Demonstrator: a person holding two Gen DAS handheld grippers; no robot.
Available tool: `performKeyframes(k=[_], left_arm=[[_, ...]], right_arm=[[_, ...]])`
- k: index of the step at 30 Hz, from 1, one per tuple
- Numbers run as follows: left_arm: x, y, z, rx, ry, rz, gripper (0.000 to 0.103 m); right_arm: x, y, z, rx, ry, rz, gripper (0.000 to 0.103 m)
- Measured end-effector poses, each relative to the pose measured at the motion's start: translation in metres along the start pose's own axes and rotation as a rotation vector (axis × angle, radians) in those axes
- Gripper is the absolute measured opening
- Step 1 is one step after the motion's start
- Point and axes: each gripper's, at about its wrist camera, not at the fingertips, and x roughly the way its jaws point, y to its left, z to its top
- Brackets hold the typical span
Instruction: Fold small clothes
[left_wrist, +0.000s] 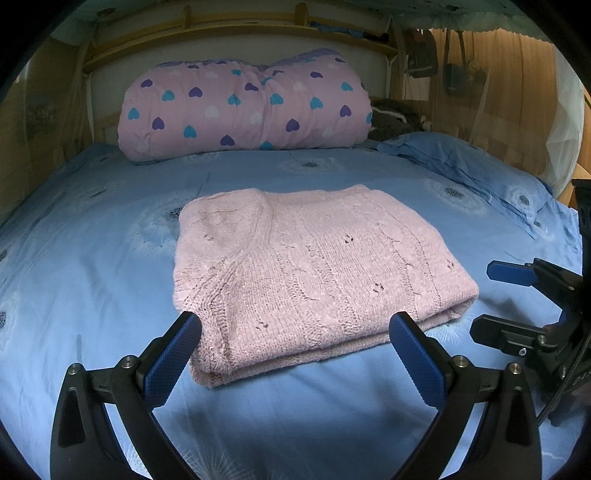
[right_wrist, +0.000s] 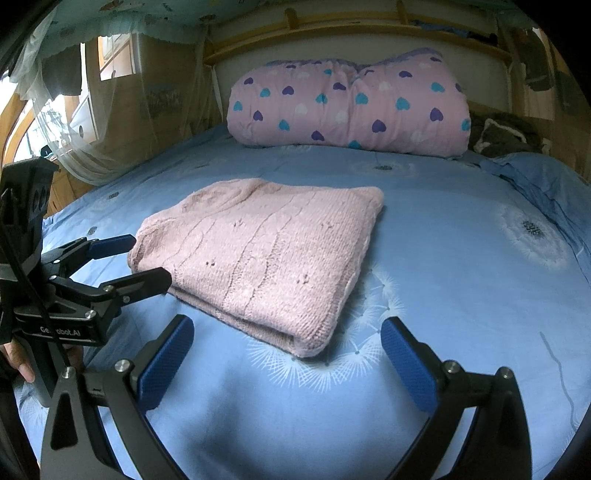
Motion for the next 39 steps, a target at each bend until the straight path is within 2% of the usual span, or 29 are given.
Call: performKeyframes(k=[39], left_arm=[[-0.0001, 0.0038, -0.0006, 0.005, 0.008, -0.003, 0.099]], right_arm=[[0.002, -0.0028, 0.0018, -0.006, 0.015, 0.006, 0.103]])
